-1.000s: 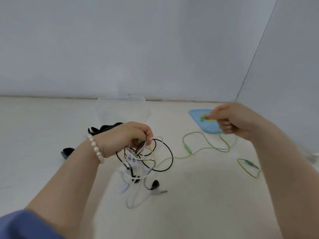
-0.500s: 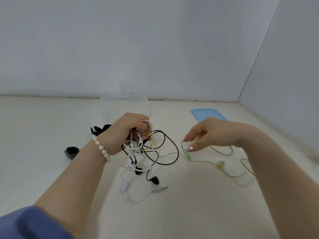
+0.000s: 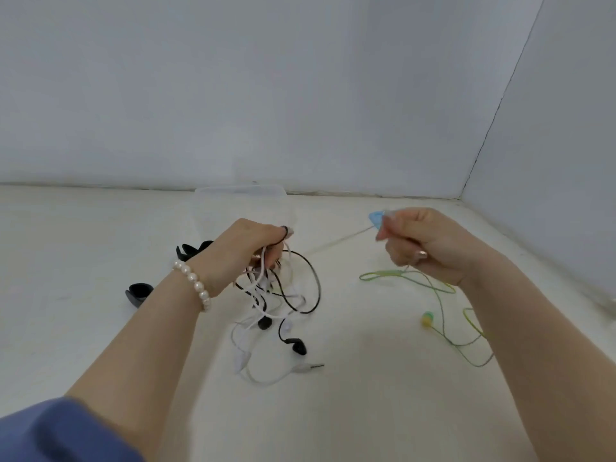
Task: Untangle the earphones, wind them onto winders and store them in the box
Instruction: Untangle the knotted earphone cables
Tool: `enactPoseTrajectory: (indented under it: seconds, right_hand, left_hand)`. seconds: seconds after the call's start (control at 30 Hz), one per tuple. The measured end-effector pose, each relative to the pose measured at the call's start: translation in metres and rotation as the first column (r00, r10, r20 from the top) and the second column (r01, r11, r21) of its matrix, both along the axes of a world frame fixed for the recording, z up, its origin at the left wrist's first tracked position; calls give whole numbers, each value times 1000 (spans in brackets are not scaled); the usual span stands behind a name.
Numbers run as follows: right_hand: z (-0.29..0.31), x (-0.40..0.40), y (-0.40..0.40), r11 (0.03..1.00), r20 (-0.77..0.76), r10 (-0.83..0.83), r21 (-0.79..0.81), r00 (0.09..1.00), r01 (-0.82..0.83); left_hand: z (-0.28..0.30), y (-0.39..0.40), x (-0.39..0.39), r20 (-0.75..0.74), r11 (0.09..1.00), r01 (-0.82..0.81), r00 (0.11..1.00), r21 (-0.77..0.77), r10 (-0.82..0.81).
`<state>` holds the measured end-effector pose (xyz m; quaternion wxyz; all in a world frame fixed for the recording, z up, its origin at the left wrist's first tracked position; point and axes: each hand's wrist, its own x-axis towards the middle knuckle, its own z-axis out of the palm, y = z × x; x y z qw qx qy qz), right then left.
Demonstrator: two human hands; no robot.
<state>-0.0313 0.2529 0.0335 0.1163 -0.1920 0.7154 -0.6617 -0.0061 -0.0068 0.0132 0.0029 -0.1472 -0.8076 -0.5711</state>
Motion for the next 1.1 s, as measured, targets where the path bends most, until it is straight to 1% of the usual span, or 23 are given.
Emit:
enactPoseTrajectory:
  seconds: [0.03,0.07,0.1,0.17,0.23,0.3,0.33,0.37,0.4,0.43,0.47,0.5,0.53,0.57,0.63,0.67,0.73,0.8,0.87,0.93,1.0,1.07,1.1]
  right_hand:
    - [1,-2,0,985,26,-41,-166,999,44]
    - [2,-5,0,949,58,-80,-302,995,94]
    - [4,-6,0,906,87,-110,-402,990,136]
    - [6,-10,4,837,125,-140,-515,982,185]
    - [7,-11,7,801,144,-142,-564,979,199]
    - [7,-9,7,788,155,-135,-582,979,201]
    - [7,-8,6,793,152,-122,-579,981,189]
    - [8,-6,4,807,141,-103,-567,985,166]
    - [10,-4,2,827,123,-78,-546,989,133]
    - [11,-2,0,850,101,-47,-518,994,93]
    - [12,0,-2,870,84,-16,-490,996,55]
    - [12,2,-5,886,73,12,-463,997,23]
    - [12,4,-8,901,65,35,-434,997,-3]
    - [12,5,-11,916,57,54,-400,997,-27]
    - [12,8,-16,942,46,88,-330,995,-68]
    - [12,10,-17,950,39,107,-300,994,-90]
    - [13,12,-19,958,31,148,-254,989,-135]
    - [14,14,-19,960,27,171,-230,985,-160]
    - [15,13,-18,950,31,166,-274,986,-151]
    - [16,9,-12,910,47,136,-402,990,-106]
    - [17,3,-4,866,66,84,-498,994,-41]
    - [14,-1,4,838,82,48,-546,995,5]
    - [12,-2,6,826,91,38,-564,995,20]
  left_hand:
    - [-1,0,-1,10,996,-22,1000,-92,23]
    - [-3,0,-2,14,986,-24,1000,-164,27]
    - [-4,-1,-1,22,975,-20,999,-220,25]
    - [-8,-3,-1,55,957,-41,997,-286,59]
    - [-15,-11,-10,130,931,-49,986,-363,102]
    - [-18,-14,-10,244,875,49,966,-482,81]
    - [-18,-12,-11,245,876,45,966,-479,84]
    - [-15,-7,-12,228,917,4,969,-399,95]
    - [-9,-2,-11,207,961,-81,968,-266,139]
    - [-4,3,-8,170,971,-213,958,-106,229]
    - [-2,7,-7,98,940,-339,938,38,334]
    - [-1,10,-5,6,898,-417,908,141,420]
    - [-2,15,-7,-83,883,-440,886,164,456]
    - [-4,20,-6,-154,904,-407,892,129,424]
    - [-10,32,-3,-220,963,-268,942,-38,254]
    - [-12,40,1,-243,974,-191,957,-119,158]
    - [-20,54,3,-274,967,-68,962,-247,-2]
    - [-28,64,2,-274,944,-16,958,-330,-80]
    - [-33,66,-2,-269,927,-40,961,-373,-67]
    - [-33,59,-6,-244,911,-80,970,-404,-22]
    - [-31,47,-11,-188,926,-115,981,-359,49]
    - [-26,36,-15,-160,942,-162,980,-294,118]
    - [-24,31,-15,-156,941,-179,978,-288,138]
